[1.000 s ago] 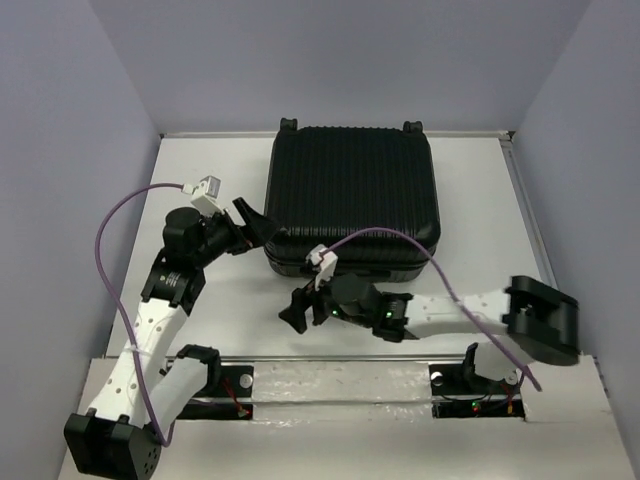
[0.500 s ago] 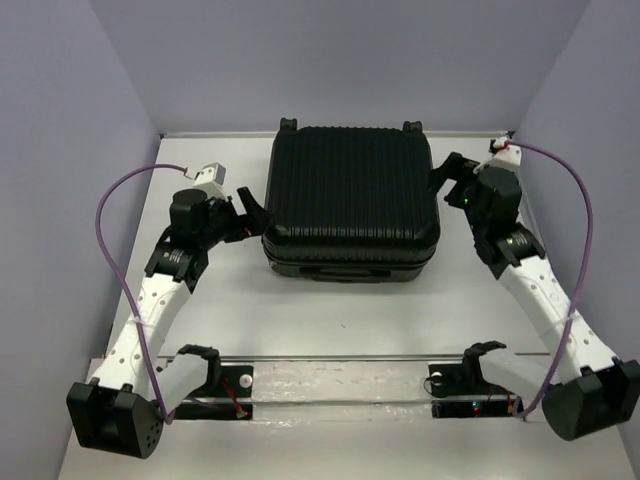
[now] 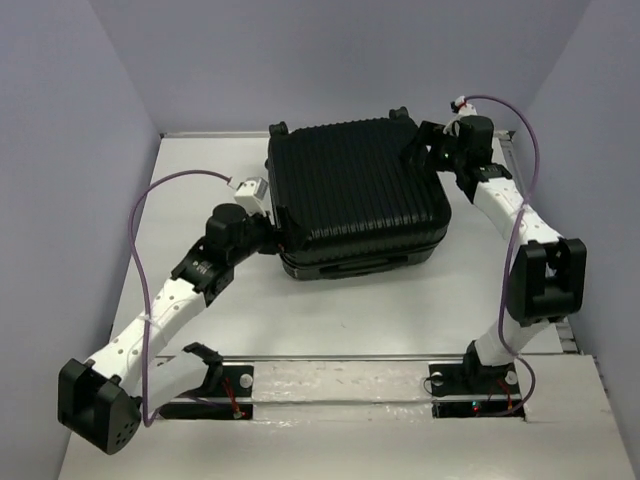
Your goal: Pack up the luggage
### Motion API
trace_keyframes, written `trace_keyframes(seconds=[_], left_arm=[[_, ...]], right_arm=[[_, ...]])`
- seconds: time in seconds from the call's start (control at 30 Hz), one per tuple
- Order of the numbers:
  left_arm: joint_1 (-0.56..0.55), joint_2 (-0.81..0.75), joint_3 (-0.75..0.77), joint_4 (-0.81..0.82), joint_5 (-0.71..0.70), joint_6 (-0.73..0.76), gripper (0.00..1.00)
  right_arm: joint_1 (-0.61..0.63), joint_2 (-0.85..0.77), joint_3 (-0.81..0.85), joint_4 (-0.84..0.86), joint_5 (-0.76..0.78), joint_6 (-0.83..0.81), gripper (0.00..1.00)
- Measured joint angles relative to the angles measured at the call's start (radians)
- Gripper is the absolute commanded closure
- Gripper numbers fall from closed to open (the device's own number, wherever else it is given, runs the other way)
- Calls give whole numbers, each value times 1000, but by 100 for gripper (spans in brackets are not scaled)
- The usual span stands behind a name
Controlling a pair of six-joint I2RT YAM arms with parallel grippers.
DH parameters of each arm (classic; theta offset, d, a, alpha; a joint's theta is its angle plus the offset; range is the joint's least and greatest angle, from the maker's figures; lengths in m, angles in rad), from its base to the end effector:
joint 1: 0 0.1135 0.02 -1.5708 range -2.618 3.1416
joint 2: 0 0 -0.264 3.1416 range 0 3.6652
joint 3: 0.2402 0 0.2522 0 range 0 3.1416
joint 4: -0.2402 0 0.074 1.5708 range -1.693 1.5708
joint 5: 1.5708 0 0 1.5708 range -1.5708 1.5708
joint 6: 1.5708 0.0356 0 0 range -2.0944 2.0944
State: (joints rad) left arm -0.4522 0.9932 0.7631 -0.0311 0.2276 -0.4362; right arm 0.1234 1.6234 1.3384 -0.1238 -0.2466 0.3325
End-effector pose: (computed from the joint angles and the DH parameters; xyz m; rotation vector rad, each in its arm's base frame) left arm 0.2061 -0.1091 0.3092 0.1819 1.8981 -0.8228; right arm 0.3814 0.0561 0.3227 0.0469 2.0059 0.5381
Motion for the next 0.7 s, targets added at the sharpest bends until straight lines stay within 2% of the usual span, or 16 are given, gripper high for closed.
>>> trace_keyframes(seconds=[0.13, 0.27, 0.37, 0.53, 0.7], left_arm=[[-177, -49, -65, 39, -75, -43, 1], [-367, -46, -92, 48, -62, -124, 1], [-456, -32, -92, 64, -37, -162, 1], [-478, -17, -38, 9, -41, -174, 1], [-440, 45, 76, -12, -60, -155, 1]], right_arm=[[-4, 196, 186, 66, -95, -34, 5], [21, 397, 424, 83, -247, -13, 0], [72, 537, 619, 79, -351, 41, 0], [168, 650, 813, 68, -410, 143, 0], [207, 631, 872, 16, -463, 194, 0]])
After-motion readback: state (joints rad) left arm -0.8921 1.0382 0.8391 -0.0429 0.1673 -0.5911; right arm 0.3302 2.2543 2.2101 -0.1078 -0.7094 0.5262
